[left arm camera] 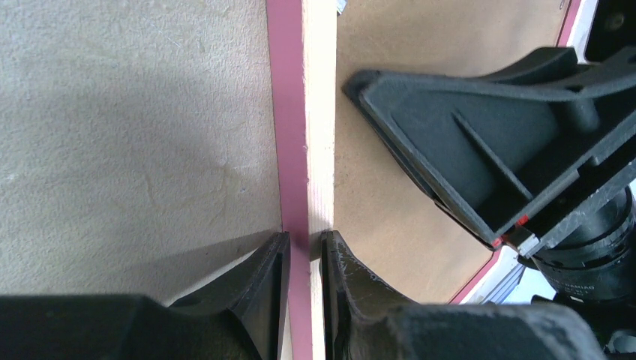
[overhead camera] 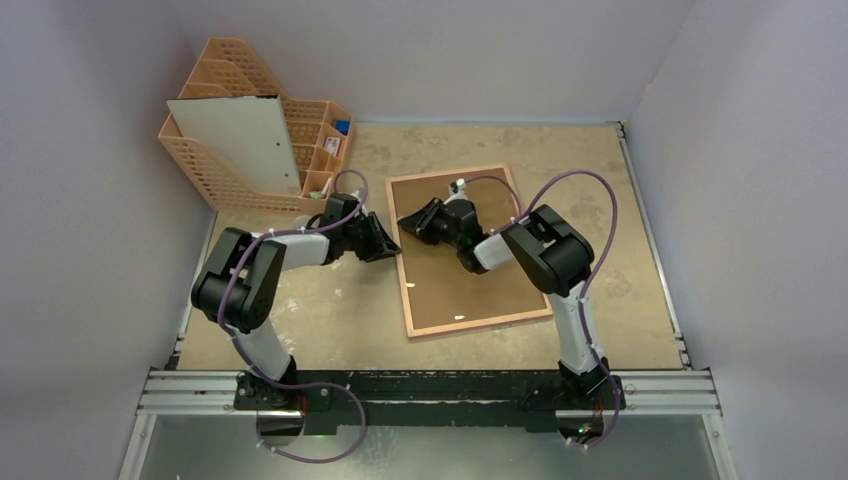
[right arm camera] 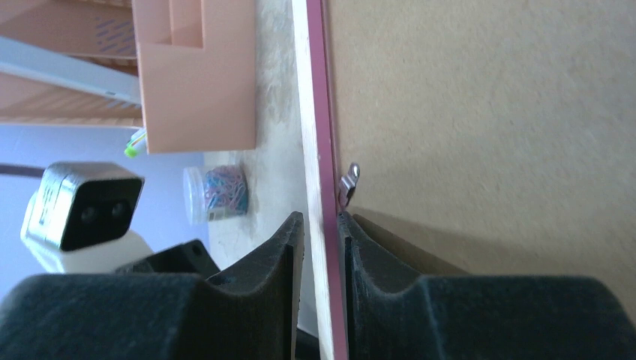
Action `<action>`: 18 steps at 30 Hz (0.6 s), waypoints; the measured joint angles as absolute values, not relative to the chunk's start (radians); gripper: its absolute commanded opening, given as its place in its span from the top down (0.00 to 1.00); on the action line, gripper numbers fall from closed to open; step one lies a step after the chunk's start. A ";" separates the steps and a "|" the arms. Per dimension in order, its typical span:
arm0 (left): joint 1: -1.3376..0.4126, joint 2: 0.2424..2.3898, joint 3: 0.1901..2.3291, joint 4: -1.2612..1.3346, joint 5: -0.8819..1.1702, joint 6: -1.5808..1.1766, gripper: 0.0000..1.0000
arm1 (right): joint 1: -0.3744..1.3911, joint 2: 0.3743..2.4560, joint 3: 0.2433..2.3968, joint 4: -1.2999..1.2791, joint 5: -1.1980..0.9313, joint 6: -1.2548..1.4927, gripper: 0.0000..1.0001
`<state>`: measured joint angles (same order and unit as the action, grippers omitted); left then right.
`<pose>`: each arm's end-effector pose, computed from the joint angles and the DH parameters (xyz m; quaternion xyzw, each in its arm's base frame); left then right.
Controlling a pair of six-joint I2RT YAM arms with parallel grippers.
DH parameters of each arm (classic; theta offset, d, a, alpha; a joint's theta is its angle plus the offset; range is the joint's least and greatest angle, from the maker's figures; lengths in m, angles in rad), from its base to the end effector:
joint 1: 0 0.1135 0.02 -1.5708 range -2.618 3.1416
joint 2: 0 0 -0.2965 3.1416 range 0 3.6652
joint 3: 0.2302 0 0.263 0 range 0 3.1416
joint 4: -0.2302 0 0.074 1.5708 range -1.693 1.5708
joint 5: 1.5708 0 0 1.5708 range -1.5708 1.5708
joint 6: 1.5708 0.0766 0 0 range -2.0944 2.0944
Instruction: Put the photo into the frame
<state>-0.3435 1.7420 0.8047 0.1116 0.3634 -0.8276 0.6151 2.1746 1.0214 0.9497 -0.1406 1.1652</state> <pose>0.3384 -0.1500 0.1278 -0.1557 0.9051 -0.3381 0.2053 0.3971 0.2937 0.1176 0.1673 0.7563 0.5239 0.3542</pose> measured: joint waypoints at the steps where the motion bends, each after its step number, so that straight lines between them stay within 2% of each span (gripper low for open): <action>1: -0.344 1.742 0.805 0.112 0.364 -0.828 0.77 | 0.614 2.161 0.997 0.959 -0.139 1.169 0.74; 7: -0.344 1.742 0.805 0.111 0.363 -0.828 0.77 | 0.614 2.118 0.971 0.899 -0.110 1.185 0.75; 18: -0.344 1.742 0.805 0.111 0.363 -0.828 0.77 | 0.614 2.176 1.106 0.811 -0.095 1.176 0.76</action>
